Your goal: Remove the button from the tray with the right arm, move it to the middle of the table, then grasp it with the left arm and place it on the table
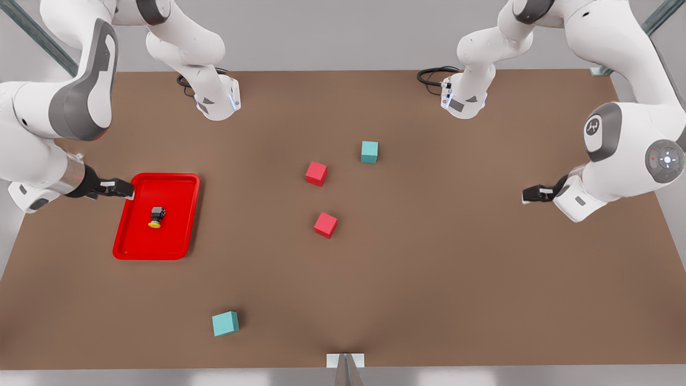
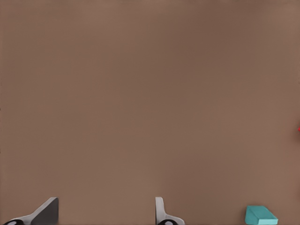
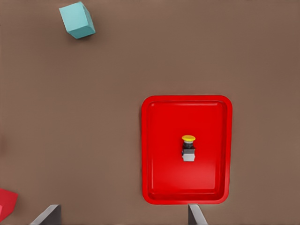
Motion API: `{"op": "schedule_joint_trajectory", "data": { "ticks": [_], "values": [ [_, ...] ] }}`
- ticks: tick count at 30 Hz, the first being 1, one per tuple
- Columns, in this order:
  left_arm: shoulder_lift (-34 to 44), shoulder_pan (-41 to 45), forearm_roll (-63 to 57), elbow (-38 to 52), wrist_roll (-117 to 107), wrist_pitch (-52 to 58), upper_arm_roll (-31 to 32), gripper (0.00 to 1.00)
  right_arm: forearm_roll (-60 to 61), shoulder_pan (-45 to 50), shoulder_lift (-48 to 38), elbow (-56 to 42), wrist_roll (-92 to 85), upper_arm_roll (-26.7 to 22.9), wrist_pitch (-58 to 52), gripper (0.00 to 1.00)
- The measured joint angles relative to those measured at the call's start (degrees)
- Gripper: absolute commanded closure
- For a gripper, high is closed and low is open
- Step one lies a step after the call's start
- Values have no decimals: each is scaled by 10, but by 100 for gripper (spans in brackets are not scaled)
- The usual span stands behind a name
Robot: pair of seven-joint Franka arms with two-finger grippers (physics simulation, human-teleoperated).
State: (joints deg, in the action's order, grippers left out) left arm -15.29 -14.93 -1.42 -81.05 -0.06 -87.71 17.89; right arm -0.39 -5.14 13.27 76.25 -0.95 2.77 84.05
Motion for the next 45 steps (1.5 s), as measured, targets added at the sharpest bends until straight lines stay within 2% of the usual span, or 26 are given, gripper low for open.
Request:
{"op": "schedule_joint_trajectory", "data": {
  "ticks": [7, 8, 9, 15, 20, 26, 45],
  "values": [
    [0, 12, -21, 4, -4, -47, 6, 0, 5, 18, 6, 35, -6, 22, 31, 0],
    [3, 104, -22, 4, -4, -46, -99, 0, 6, 17, 8, 34, -7, 24, 30, 0],
    [11, 154, -9, 4, -2, -39, -155, 0, 7, 16, 10, 33, -8, 24, 28, 0],
    [37, 131, 31, 2, 7, 17, -119, 0, 10, 15, 16, 32, -12, 25, 9, 0],
    [0, 162, 28, -2, 5, 16, -108, 0, 10, 15, 18, 32, -15, 24, -4, 0],
    [-4, 160, 25, -2, 1, 5, -109, 0, 8, 16, 30, 34, -17, 24, -9, 0],
    [-3, 168, 18, -1, -5, -1, -108, 0, -14, 18, 166, 48, -22, 25, 87, 0]
  ]
}}
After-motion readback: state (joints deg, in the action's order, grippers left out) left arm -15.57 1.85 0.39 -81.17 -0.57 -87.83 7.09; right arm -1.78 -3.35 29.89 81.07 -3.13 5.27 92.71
